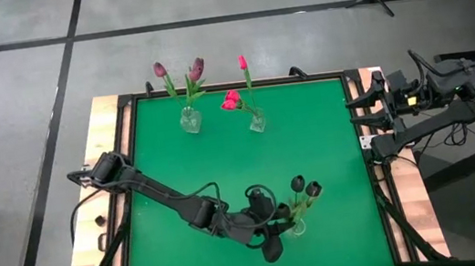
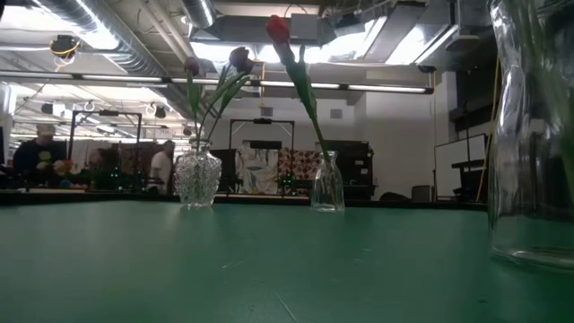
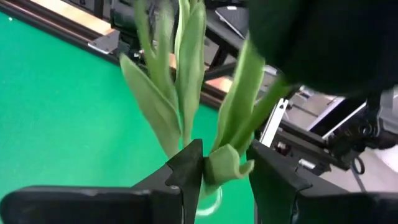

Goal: Sort flowers into vase by color
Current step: Put the black tulip into the bottom transparent vase, then return to Home Position

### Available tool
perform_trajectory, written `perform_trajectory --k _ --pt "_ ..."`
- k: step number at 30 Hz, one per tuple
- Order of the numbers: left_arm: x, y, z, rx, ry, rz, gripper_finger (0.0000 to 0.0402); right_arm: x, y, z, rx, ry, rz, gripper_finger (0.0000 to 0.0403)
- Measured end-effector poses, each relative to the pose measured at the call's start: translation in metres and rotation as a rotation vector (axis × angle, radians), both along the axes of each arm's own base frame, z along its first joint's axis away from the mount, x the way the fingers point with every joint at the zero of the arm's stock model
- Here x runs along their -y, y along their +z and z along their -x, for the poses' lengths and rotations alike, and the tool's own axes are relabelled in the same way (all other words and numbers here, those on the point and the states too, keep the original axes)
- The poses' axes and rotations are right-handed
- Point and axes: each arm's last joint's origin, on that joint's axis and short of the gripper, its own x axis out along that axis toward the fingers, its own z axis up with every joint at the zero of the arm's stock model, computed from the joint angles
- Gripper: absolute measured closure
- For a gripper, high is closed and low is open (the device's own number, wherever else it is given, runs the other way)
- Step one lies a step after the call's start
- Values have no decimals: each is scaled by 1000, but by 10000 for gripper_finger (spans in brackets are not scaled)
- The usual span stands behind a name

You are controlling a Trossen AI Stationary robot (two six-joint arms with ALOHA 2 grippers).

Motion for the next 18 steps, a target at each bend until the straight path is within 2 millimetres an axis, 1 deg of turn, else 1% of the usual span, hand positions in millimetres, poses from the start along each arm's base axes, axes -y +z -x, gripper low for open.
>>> perform_trajectory --k 5,9,12,18 --pt "6 -2 7 -47 -8 -28 281 0 0 0 0 0 0 194" --pt "5 1 15 -100 8 -48 281 0 0 0 0 1 0 194" --pt "1 7 22 -133 32 -73 281 0 0 0 -1 -2 -14 194" --pt "1 21 42 -189 59 -79 281 0 -2 0 -19 -2 -14 194"
